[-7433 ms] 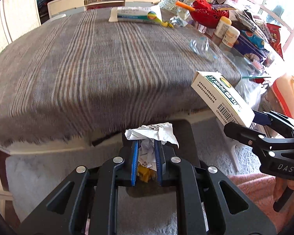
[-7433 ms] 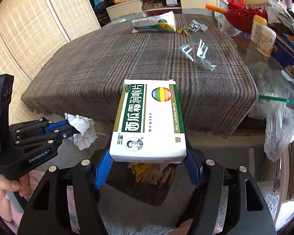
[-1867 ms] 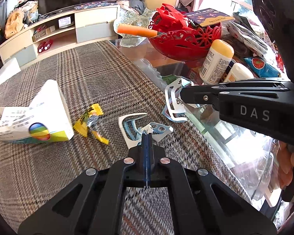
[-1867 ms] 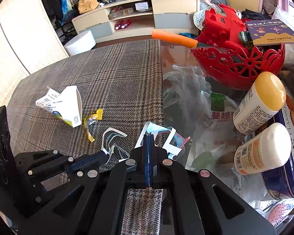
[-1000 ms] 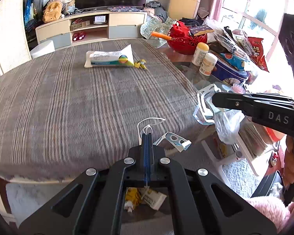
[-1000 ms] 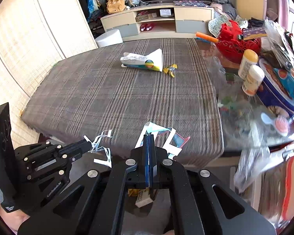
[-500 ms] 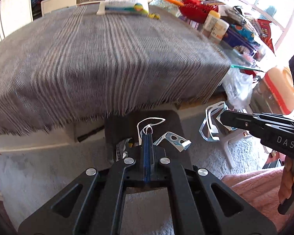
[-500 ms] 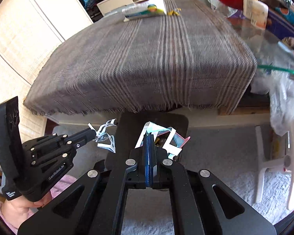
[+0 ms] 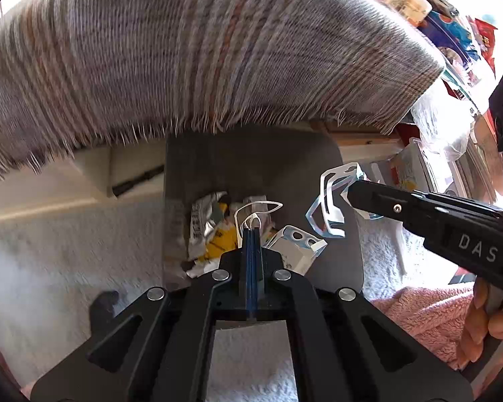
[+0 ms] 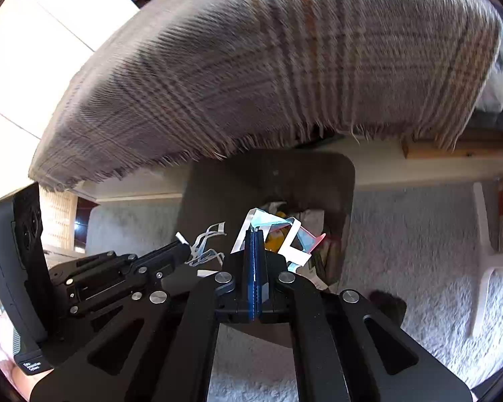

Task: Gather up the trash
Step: 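Carry both clips down to the bin and open both grippers, then grasp the yellow wrapper with the right gripper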

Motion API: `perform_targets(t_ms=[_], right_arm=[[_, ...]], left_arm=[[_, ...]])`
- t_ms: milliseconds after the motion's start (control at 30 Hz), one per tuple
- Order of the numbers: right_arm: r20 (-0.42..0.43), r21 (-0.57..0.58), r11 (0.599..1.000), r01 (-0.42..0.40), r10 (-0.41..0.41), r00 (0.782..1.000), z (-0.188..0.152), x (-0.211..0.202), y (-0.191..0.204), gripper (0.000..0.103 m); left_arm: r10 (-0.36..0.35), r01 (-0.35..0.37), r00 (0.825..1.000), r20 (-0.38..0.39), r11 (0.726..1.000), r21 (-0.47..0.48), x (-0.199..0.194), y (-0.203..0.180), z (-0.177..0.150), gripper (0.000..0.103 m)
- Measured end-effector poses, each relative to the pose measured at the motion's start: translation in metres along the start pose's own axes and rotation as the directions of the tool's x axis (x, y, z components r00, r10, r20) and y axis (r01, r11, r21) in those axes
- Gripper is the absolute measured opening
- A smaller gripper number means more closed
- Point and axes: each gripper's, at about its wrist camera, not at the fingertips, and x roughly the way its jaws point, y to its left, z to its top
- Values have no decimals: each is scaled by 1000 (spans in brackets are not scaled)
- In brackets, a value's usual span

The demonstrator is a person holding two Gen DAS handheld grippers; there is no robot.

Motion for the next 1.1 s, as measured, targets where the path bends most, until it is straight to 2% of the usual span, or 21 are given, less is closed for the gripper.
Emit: perform_targets(t_ms=[233,333,400,433,567,733,767,800,833,933,967,1033,1100], right_arm=[[-24,73,997,-30,32,999,1,14,-13,6],[-15,70,997,-36,37,999,4,12,-13,6],[-10,69,997,-35,35,999,6,10,-12,6],[-10,72,997,-37,38,999,7,10,-12,7],[7,57,998,-3,3,1000,8,5,-10,7],[17,51,998,26,-27,999,9,-1,-10,8],[18,48,998,37,-38,999,9,-2,-10,11],[21,44,998,44,-45,999,9,-3,-11,26],[27,42,997,59,-60,998,9,-5,-12,47],[52,25,993,115,-116,992,8,-11,-12,51],[56,23,992,125,-126,990,8,-12,-12,55],[73,32,990,137,-139,988,8,-18,-14,84],[111,34,986,160,-163,980,7,-30,-15,95]], left_arm=[[-22,22,1000,-13,1000,-12,7,1,3,0],[-16,16,1000,-8,1000,0,8,-5,5,2],[-8,8,1000,-4,1000,6,8,-8,5,17],[-9,9,1000,-3,1000,2,8,-9,6,21],[0,0,1000,10,1000,-7,1,-5,5,23],[24,-24,999,44,1000,-4,-15,-1,2,36],[34,-34,998,53,999,-1,-19,0,1,41],[43,-43,997,61,999,0,-22,1,0,45],[50,-50,997,67,999,0,-26,2,-1,46],[64,-64,995,73,998,0,-34,5,-5,53],[68,-68,995,76,998,-1,-36,7,-6,59],[73,-73,993,87,997,-6,-42,10,-8,68],[71,-70,993,99,998,-10,-49,13,-7,82]])
